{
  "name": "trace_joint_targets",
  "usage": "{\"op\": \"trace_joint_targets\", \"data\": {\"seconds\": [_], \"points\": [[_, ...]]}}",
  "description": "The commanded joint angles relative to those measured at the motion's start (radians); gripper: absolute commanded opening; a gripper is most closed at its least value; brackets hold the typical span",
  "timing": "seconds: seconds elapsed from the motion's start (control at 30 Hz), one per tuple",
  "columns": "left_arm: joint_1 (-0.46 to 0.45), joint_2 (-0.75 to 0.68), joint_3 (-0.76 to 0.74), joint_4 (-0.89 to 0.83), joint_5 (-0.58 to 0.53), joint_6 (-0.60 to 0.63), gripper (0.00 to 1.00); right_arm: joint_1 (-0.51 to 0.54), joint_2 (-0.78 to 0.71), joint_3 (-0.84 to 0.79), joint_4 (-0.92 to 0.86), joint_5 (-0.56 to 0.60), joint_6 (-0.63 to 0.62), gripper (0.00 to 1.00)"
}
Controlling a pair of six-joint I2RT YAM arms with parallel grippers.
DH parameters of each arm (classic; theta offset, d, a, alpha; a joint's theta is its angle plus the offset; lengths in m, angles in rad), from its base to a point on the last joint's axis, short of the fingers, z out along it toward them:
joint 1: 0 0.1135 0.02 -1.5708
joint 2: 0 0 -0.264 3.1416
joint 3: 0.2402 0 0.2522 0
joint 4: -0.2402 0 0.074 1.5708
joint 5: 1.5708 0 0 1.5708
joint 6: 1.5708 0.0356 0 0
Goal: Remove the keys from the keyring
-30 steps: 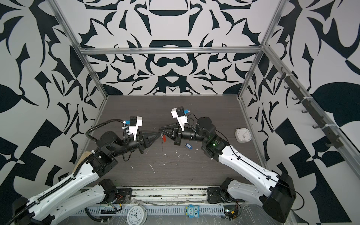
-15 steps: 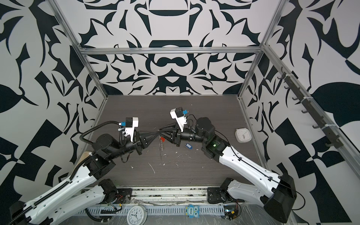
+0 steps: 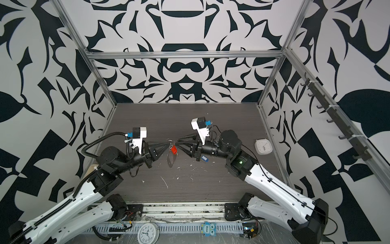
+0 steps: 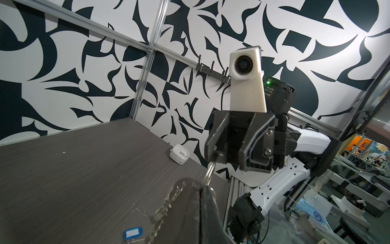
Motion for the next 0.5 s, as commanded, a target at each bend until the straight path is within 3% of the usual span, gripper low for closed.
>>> {"op": "trace_joint_targets", "data": {"seconds": [0.0, 0.47], "points": [[-0.001, -0.016, -0.02, 0.022, 0.001, 0.0, 0.0, 0.004, 0.023, 0.03, 0.08, -0.057, 0.023, 0.31], [-0.001, -0.007, -0.027, 0.028, -0.002, -0.003, 0.0, 0.02, 0.052, 0.051, 0.113, -0.053, 0.033, 0.19]]}}
